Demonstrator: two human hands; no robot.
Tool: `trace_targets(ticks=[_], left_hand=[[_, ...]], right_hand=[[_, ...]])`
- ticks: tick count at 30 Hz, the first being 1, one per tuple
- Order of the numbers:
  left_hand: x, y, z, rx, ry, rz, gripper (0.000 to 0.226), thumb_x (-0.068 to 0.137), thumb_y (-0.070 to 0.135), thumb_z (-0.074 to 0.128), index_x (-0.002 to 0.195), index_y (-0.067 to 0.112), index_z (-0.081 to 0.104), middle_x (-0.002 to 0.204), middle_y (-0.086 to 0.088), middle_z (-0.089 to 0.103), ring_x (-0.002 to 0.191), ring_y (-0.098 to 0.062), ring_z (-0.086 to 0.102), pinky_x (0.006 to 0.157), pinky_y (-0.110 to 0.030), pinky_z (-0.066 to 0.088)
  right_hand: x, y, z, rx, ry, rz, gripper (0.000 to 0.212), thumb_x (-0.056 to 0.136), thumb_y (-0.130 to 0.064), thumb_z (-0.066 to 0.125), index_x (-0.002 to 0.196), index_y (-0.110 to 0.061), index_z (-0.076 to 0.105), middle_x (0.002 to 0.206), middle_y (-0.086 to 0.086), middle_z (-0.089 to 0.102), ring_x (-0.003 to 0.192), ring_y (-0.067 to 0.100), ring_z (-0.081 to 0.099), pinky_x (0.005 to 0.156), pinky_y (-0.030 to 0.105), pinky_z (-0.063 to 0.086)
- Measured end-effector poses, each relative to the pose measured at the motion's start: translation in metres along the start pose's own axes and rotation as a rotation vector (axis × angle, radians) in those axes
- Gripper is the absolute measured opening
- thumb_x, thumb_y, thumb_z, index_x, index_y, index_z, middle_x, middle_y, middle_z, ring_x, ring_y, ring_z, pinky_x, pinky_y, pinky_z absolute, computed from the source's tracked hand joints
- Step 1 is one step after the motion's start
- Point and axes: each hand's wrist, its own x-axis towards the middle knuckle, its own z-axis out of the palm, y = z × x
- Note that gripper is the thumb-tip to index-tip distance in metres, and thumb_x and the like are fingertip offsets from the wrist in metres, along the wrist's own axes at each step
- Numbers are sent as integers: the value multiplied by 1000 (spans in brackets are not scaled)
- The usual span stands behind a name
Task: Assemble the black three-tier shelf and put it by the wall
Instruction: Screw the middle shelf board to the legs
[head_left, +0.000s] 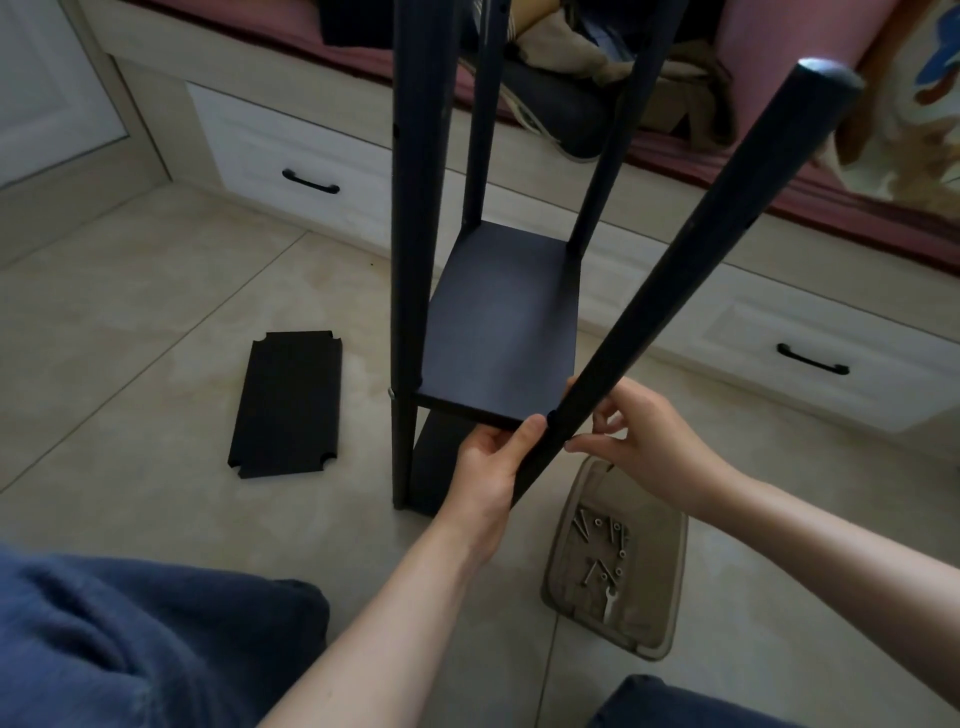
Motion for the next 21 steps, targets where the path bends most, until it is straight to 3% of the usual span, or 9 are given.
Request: trace_targets(ticks=[4, 9, 12, 17, 21], left_hand=[[-3, 2, -3, 21, 0, 2, 39, 86, 46, 70, 118, 23, 72, 118, -4, 74, 114, -19, 68, 102, -41, 48], [-5, 9, -7, 46, -42, -11, 30, 85, 49, 70, 108, 32, 76, 115, -4, 74, 110, -19, 70, 91, -34, 51], [-5, 7, -6, 46, -32, -13, 32, 86, 49, 68, 109, 29, 76, 114, -6, 74, 108, -21, 70, 90, -35, 53], [-7, 9, 1, -30, 27, -27, 40, 84, 41, 68, 116, 17, 71, 111, -7, 76, 102, -18, 73, 75, -22, 57], [-10, 5, 14, 107, 201, -30, 30, 95, 37, 64, 121, 23, 66, 110, 5, 76, 104, -12, 71, 91, -29, 54]], right_hand=[[2, -5, -2, -15, -9, -29, 67, 82, -16, 78, 93, -74, 47, 97, -30, 55, 83, 6, 57, 70, 17, 53], [4, -16, -7, -89, -44, -47, 76, 78, -23, 81, 100, -83, 39, 105, -52, 43, 90, -6, 52, 69, 21, 48], [4, -17, -5, -81, -28, -22, 73, 77, -23, 82, 93, -82, 43, 101, -52, 43, 85, -5, 52, 68, 22, 46], [4, -15, -3, -44, 23, -15, 56, 74, -17, 85, 80, -63, 52, 94, -45, 50, 75, 6, 54, 70, 34, 56], [2, -14, -3, -6, 21, 24, 49, 76, -15, 83, 81, -55, 55, 82, -26, 60, 81, 3, 59, 71, 24, 56]])
